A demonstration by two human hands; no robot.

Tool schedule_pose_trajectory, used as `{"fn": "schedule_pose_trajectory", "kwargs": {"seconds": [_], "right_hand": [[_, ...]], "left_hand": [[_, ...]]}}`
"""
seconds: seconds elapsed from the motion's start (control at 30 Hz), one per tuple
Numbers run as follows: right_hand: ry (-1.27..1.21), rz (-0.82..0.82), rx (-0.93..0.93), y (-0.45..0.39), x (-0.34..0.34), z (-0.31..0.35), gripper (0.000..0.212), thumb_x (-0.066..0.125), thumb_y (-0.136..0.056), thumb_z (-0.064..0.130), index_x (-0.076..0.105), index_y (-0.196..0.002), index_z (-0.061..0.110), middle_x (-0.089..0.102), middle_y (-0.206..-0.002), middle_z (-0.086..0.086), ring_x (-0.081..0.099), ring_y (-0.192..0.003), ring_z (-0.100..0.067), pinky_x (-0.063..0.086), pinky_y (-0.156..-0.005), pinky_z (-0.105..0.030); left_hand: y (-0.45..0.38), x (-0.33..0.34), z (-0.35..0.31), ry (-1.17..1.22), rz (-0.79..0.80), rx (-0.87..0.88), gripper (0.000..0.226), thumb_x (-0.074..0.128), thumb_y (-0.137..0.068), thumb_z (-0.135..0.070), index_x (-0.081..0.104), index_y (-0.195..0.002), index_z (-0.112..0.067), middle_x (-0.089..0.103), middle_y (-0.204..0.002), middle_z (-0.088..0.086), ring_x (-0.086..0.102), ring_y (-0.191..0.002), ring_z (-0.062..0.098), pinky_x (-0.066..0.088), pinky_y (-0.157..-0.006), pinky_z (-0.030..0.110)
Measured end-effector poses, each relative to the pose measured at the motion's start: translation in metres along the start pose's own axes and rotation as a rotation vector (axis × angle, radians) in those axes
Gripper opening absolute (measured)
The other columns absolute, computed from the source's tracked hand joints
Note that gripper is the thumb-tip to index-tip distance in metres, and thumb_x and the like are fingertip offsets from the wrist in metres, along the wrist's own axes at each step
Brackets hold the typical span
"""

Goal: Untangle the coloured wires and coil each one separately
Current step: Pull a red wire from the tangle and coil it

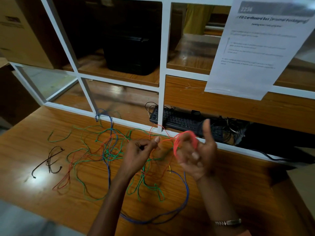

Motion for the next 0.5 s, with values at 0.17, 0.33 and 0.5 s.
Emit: {"fn": "schedule_pose_trajectory", "kwargs": {"seconds": [0.17,0.33,0.5], "right_hand": [[-0.059,-0.246,-0.428,0.023,-0.016,0.057,0.091,0.045,-0.101,0.065,0.041,-0.148,-0.012,0.068,-0.095,-0.005,0.054,-0.063,-0.01,0.037,-0.067,-0.021],[0.44,-0.778,-0.504,0.037,-0.034,0.065,0.084,0.041,-0.1,0.063,0.035,-0.152,-0.002,0.068,-0.128,-0.018,0.071,-0.105,-0.028,0.051,-0.094,-0.036],[1.029,-0.976,-0.111,0.022,-0.042,0.036,0.115,0.037,-0.063,0.099,0.061,-0.119,0.001,0.078,-0.082,-0.013,0.075,-0.08,-0.032,0.055,-0.09,-0.045]], "left_hand": [[0.014,0.004,0.005,0.048,0.115,-0.049,0.051,0.066,-0.101,-0.03,0.07,-0.06,-0.001,0.05,-0.048,-0.011,0.042,-0.051,0.006,0.04,-0.065,0.023],[0.015,0.016,-0.002,0.14,0.253,-0.008,0.039,0.073,-0.096,-0.036,0.07,-0.066,-0.01,0.05,-0.062,0.025,0.042,-0.061,0.021,0.034,-0.061,0.044],[0.012,0.017,-0.017,0.216,0.267,0.053,0.029,0.066,-0.095,-0.036,0.077,-0.084,-0.012,0.065,-0.08,0.016,0.053,-0.077,0.021,0.038,-0.07,0.03]]}}
Point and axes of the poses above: each hand's wrist, its own y-axis away from the middle knuckle, its own x-axis out of the palm, z = x × y, the point moved 6 cm from there along -y, towards the middle knuckle
